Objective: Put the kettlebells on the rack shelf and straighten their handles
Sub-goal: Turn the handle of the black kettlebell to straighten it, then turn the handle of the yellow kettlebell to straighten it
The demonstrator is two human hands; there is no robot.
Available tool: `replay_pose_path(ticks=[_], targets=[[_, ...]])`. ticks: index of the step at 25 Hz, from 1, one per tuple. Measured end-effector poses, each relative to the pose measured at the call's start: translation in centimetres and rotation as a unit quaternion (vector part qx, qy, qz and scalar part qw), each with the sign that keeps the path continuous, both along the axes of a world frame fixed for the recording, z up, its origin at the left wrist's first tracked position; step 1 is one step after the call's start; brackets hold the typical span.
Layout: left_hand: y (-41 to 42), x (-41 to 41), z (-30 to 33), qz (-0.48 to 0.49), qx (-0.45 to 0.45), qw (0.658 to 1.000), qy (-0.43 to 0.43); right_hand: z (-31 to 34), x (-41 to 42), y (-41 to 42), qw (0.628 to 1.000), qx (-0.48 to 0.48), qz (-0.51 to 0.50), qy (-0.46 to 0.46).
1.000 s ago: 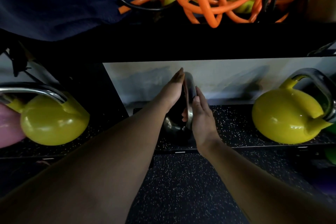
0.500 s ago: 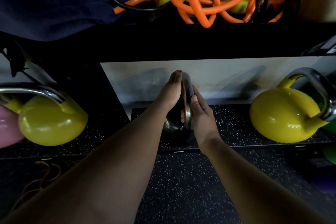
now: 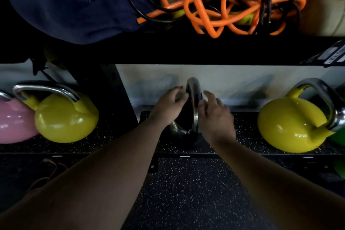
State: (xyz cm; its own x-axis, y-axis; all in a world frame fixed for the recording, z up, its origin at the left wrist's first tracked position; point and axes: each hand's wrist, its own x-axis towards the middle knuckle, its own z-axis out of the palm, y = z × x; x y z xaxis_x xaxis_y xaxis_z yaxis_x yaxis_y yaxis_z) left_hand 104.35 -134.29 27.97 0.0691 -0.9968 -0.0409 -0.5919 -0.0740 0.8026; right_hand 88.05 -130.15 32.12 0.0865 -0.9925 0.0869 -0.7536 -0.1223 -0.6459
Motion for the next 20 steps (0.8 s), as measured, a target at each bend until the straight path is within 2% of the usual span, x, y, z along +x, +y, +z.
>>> replay_pose_path(ticks=[1, 2, 4, 7, 12, 15, 18, 20], targets=[[1.3, 1.1, 0.2, -0.030, -0.024, 0.993, -0.108, 0.7, 0.0, 0.3, 0.989, -0.081, 0.010, 0.122], [2.5, 2.3, 0.6, -0.064, -0.041, 0.979, -0.187, 1.5, 0.3, 0.5, 0.972, -0.126, 0.031, 0.196], [4.8, 4.6, 1.9, -0.114, -0.046, 0.957, -0.262, 2.9, 1.5, 0.9, 0.953, -0.144, 0.089, 0.252], [7.3, 8.1, 3.6, -0.135, -0.061, 0.934, -0.325, 4.3, 4.3, 2.0, 0.944, -0.140, 0.151, 0.258], [10.7, 15.8, 4.5, -0.105, -0.077, 0.923, -0.363, 3.9, 11.2, 3.9, 0.922, -0.158, 0.231, 0.268], [14.1, 22.1, 4.6, -0.110, -0.055, 0.909, -0.397, 3.5, 17.1, 5.9, 0.910, -0.154, 0.259, 0.285], [17.6, 29.1, 5.0, -0.095, -0.023, 0.883, -0.459, 3.7, 24.3, 8.0, 0.914, -0.144, 0.261, 0.274], [18.8, 34.1, 5.5, -0.046, -0.025, 0.894, -0.444, 3.7, 29.2, 8.5, 0.923, -0.150, 0.258, 0.243]])
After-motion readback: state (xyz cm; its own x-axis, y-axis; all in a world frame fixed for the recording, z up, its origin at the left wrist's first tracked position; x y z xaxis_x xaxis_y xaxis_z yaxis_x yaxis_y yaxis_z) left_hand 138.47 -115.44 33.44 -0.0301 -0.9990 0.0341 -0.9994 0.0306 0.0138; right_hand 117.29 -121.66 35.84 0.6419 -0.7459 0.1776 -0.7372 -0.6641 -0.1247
